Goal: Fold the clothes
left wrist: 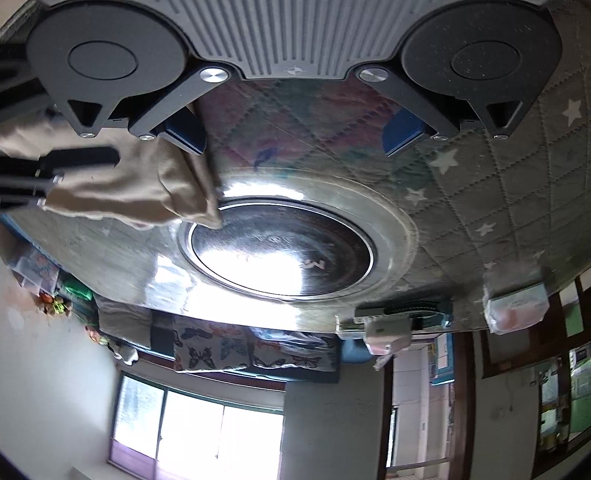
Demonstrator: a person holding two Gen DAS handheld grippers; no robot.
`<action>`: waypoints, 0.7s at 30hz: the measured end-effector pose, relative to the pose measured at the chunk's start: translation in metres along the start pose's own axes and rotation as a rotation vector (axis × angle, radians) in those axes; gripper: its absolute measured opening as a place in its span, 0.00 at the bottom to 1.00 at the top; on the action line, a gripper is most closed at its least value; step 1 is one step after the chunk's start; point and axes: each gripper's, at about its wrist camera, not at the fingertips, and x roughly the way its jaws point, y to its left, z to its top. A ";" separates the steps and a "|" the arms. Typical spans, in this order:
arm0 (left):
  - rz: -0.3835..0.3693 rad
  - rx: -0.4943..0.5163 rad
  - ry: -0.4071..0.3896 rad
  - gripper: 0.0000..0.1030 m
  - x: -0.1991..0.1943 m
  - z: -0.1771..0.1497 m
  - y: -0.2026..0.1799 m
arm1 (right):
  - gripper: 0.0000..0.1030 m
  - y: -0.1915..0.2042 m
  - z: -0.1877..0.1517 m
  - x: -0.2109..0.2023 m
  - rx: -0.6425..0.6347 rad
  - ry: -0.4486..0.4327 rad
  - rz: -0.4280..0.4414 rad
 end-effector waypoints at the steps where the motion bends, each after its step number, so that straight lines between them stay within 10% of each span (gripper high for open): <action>1: 0.002 -0.009 0.004 1.00 0.000 0.000 0.002 | 0.36 0.002 0.000 0.005 -0.005 0.012 0.005; 13: 0.034 -0.083 0.058 1.00 0.008 0.001 0.011 | 0.36 0.032 0.004 -0.003 -0.154 0.001 0.022; 21: -0.074 -0.194 0.101 1.00 0.012 0.006 0.010 | 0.33 0.041 -0.001 0.014 -0.192 0.038 0.011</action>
